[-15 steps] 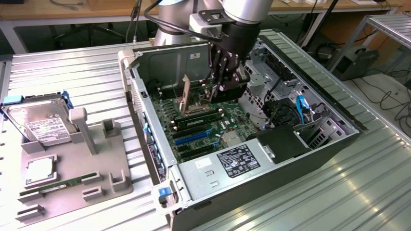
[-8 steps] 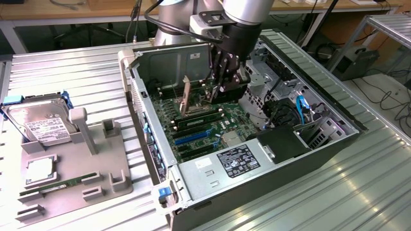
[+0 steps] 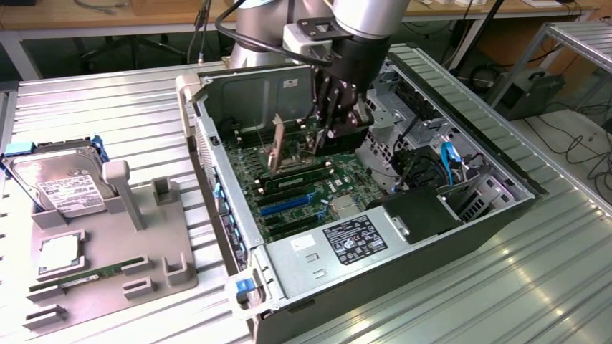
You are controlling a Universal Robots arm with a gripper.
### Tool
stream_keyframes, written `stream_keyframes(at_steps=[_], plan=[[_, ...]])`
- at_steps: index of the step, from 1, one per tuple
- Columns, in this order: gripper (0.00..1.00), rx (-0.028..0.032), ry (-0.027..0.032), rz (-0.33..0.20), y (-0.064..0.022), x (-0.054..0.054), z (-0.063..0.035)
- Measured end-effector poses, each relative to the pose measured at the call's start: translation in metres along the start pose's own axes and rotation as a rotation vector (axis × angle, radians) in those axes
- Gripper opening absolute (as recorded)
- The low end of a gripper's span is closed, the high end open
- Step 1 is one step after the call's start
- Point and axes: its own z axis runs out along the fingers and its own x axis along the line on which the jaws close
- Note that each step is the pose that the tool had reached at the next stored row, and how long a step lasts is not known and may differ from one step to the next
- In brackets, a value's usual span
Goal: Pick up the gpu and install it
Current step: 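Insert the gpu into the slot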
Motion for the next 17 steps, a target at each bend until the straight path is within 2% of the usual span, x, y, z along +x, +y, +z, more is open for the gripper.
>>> stream_keyframes(at_steps=[17], plan=[[0.26, 0.0000, 0.0000, 0.000, -0.0001, 0.0051, 0.0026]])
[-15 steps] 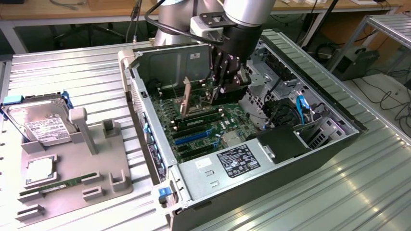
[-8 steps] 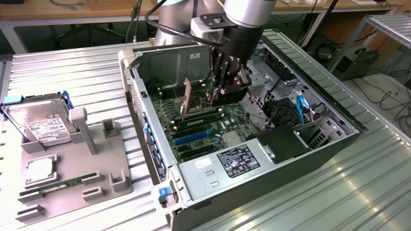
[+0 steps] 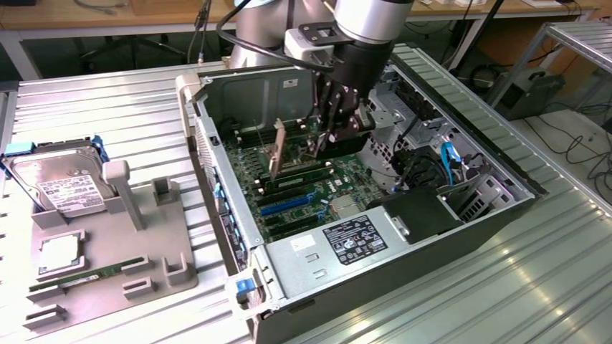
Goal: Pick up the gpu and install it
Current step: 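Insert the gpu into the slot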
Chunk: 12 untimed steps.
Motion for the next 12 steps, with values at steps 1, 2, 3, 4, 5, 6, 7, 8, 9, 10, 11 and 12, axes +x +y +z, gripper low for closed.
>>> stream_keyframes(at_steps=[1, 2, 3, 4, 5, 6, 7, 8, 9, 10, 11, 12], plan=[[0.26, 0.0000, 0.0000, 0.000, 0.0000, 0.0003, 0.0001], [0.26, 0.0000, 0.0000, 0.000, 0.0000, 0.0005, 0.0003], [0.26, 0.0000, 0.0000, 0.000, 0.0000, 0.0008, 0.0005], [0.26, 0.0000, 0.0000, 0.000, 0.0000, 0.0012, 0.0006], [0.26, 0.0000, 0.0001, 0.000, 0.0000, 0.0014, 0.0007], [0.26, 0.0000, 0.0000, 0.000, -0.0001, 0.0017, 0.0009], [0.26, 0.0000, 0.0000, 0.000, 0.0000, 0.0020, 0.0010], [0.26, 0.0000, 0.0001, 0.000, -0.0001, 0.0023, 0.0012], [0.26, 0.0000, 0.0000, 0.000, -0.0001, 0.0026, 0.0013], [0.26, 0.0000, 0.0000, 0.000, -0.0001, 0.0029, 0.0015], [0.26, 0.0001, 0.0000, 0.000, -0.0001, 0.0032, 0.0016], [0.26, 0.0001, 0.0001, 0.000, -0.0001, 0.0035, 0.0018]])
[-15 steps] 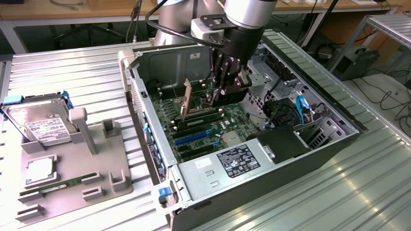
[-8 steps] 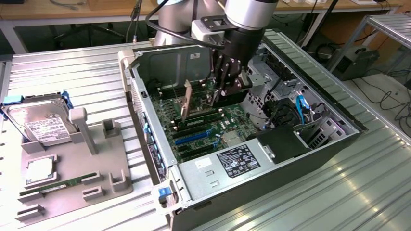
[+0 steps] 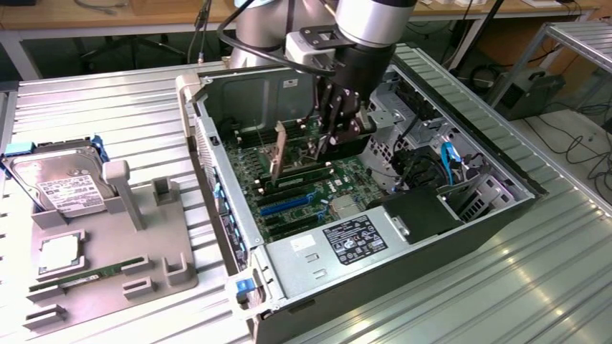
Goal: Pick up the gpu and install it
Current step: 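Insert the gpu into the slot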
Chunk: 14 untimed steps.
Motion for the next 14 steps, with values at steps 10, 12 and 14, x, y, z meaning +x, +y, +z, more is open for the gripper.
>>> stream_keyframes(at_steps=[10, 12, 14], plan=[[0.26, 0.0000, 0.0000, 0.000, -0.0001, 0.0026, 0.0016], [0.26, 0.0000, -0.0001, 0.000, -0.0001, 0.0031, 0.0019], [0.26, -0.0001, -0.0001, 0.000, -0.0001, 0.0036, 0.0021]])
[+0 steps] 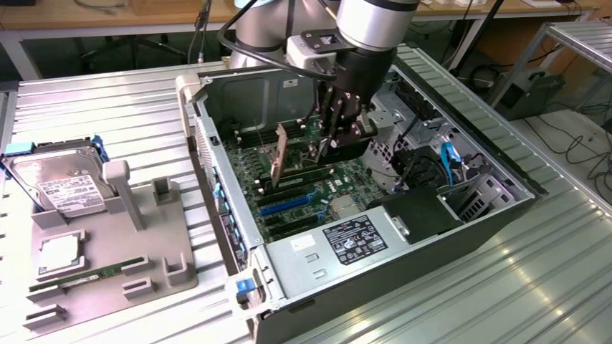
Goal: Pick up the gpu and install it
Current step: 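Insert the gpu into the slot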
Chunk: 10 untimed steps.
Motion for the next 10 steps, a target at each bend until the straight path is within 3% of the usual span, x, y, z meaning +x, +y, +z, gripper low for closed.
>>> stream_keyframes(at_steps=[10], plan=[[0.26, 0.0000, 0.0000, 0.000, -0.0001, 0.0024, 0.0014]])
